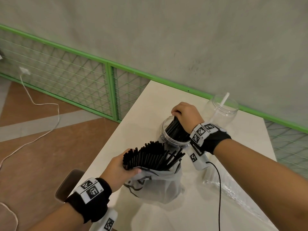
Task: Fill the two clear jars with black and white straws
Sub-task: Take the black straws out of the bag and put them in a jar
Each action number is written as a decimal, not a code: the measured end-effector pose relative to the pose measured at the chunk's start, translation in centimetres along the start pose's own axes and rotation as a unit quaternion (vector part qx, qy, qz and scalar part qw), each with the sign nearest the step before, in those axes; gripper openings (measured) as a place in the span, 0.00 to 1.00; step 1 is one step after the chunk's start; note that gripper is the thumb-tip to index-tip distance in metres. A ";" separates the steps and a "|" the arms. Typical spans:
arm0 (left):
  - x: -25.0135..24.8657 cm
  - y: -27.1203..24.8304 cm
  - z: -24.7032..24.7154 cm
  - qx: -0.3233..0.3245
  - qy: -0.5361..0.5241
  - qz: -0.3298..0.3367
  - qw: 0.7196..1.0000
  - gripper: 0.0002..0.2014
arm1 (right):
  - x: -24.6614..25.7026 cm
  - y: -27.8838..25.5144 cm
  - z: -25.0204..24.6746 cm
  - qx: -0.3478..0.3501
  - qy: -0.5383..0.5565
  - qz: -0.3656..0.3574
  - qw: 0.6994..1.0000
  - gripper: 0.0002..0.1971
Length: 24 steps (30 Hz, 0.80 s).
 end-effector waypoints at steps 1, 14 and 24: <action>0.0 0.0 0.0 -0.002 0.002 0.000 1.000 0.15 | -0.4 0.2 -0.4 -0.010 0.004 0.022 1.000 0.08; 0.1 -0.2 -0.2 -0.011 0.019 -0.001 1.000 0.13 | -2.6 -0.6 -2.1 -0.014 0.012 0.107 0.994 0.08; -0.3 -0.3 -0.3 -0.002 0.023 0.005 1.000 0.15 | -1.3 -3.8 -2.6 -0.014 0.014 -0.044 0.999 0.24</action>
Point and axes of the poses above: each hand's wrist, its own y-axis towards the middle knuckle, its own z-axis out of the palm, x = y × z, the point moved 2 cm from there along y, towards the middle knuckle, and after that the axes turned 10 degrees about -x, right-handed, at the moved point
